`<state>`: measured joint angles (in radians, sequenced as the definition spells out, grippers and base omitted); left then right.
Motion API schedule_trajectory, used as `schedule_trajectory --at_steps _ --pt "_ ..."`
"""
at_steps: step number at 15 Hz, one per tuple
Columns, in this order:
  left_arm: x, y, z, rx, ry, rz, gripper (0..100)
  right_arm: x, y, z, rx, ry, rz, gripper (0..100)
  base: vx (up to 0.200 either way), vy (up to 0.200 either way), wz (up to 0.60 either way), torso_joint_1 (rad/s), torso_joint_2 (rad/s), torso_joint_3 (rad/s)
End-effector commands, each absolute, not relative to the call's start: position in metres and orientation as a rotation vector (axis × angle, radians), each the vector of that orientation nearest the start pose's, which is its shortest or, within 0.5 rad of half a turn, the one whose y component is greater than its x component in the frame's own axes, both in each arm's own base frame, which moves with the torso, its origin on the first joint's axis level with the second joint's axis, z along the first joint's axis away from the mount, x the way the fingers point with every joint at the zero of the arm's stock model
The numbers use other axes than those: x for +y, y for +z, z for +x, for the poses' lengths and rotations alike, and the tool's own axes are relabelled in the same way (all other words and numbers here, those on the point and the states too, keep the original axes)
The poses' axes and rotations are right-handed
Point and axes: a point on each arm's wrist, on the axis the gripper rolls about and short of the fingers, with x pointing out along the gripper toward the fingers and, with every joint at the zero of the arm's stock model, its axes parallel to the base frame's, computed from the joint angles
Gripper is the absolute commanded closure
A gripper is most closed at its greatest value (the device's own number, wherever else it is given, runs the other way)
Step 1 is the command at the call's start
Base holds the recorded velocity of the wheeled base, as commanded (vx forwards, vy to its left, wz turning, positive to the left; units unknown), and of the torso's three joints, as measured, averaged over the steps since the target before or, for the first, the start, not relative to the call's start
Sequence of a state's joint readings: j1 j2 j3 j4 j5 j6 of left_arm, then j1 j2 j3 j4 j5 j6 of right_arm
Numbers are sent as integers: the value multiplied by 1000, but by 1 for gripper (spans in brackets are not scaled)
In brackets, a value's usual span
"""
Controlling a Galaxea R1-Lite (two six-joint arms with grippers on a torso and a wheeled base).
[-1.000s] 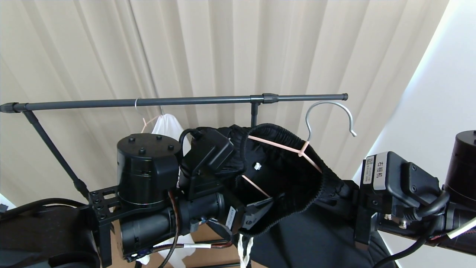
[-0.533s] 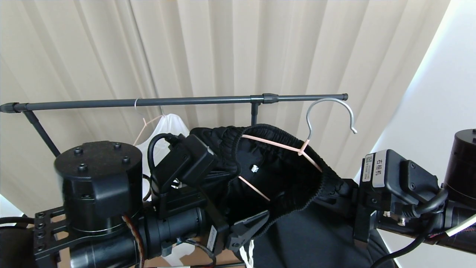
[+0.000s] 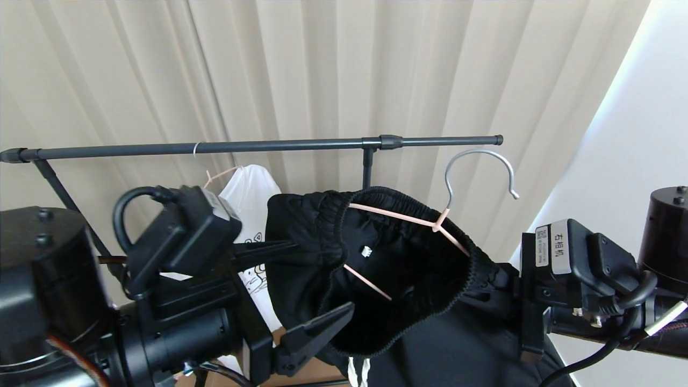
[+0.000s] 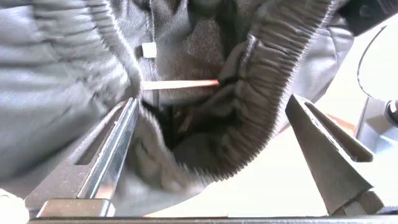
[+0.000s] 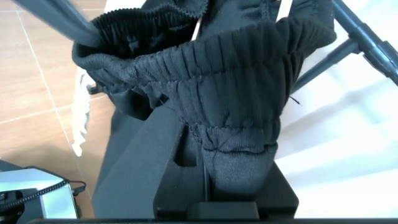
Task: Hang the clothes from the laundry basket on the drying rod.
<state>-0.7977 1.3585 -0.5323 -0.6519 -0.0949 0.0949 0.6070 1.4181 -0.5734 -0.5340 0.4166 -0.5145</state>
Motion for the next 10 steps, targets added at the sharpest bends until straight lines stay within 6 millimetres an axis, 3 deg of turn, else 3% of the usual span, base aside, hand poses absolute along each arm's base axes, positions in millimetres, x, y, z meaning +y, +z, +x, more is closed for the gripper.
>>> schedule_trajectory --at_steps 1,4,7,8,10 --pt "-126 221 133 21 -843 110 0 129 182 180 65 1093 -482 100 0 0 0 0 0 0" --pt "-106 245 132 76 -775 129 0 119 177 182 4 1181 -442 100 0 0 0 0 0 0" --pt "-95 273 134 169 -813 134 0 114 166 186 -12 1250 -418 100 0 0 0 0 0 0" --pt "-91 285 140 183 -836 122 0 113 158 188 -19 1274 -430 100 0 0 0 0 0 0" --pt "-93 287 164 243 -839 158 0 114 141 193 -5 1284 -452 100 0 0 0 0 0 0"
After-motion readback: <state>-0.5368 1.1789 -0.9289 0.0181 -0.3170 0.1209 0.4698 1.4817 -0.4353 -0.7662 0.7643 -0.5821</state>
